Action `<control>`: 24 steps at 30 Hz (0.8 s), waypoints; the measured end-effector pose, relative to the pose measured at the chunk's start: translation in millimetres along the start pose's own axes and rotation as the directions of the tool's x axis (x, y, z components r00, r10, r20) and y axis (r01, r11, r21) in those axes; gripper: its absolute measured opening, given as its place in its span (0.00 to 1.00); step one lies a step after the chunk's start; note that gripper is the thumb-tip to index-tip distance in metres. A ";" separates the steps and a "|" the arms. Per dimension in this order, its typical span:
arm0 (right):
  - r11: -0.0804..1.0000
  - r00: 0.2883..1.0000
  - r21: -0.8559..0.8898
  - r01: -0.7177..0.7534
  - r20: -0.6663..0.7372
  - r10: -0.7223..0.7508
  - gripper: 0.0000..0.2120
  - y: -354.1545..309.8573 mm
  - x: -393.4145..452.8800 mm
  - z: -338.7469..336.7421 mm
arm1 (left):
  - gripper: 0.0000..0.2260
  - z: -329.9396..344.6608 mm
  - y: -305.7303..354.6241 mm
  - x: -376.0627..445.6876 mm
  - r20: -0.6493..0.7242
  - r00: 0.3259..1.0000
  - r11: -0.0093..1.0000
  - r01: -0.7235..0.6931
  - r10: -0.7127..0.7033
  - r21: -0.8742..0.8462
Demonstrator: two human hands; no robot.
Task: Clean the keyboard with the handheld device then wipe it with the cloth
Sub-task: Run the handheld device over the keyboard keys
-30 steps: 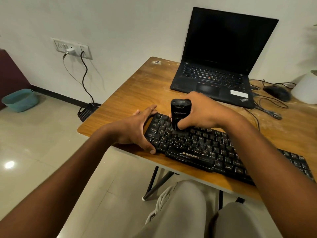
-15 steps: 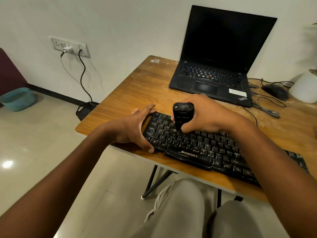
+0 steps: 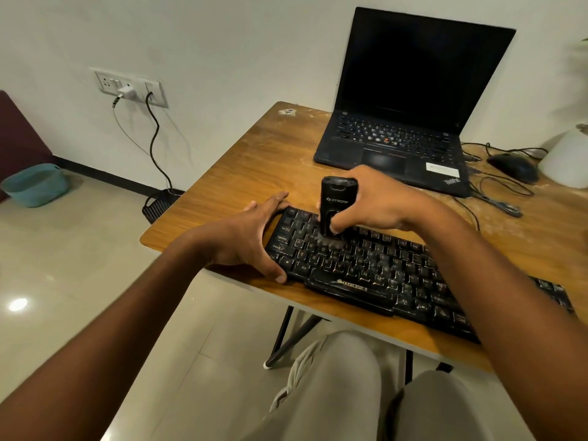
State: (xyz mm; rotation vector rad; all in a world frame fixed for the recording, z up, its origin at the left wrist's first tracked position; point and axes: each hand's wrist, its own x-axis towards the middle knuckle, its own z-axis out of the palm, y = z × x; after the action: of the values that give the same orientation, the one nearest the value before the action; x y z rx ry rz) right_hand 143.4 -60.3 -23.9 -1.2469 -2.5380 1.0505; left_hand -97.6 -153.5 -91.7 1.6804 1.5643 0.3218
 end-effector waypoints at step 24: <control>0.959 0.987 0.275 0.073 -0.157 -0.030 0.19 3.3 11.7 6.5 | 0.70 -0.6 3.7 -2.1 -0.003 1.000 1.000 0.015 -0.015 0.001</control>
State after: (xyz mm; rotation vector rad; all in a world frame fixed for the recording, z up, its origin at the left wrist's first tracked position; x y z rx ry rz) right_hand 135.3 -53.8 -33.0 -1.1298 -2.2043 1.2027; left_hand -95.8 -154.9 -88.1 1.6686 1.5786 0.3159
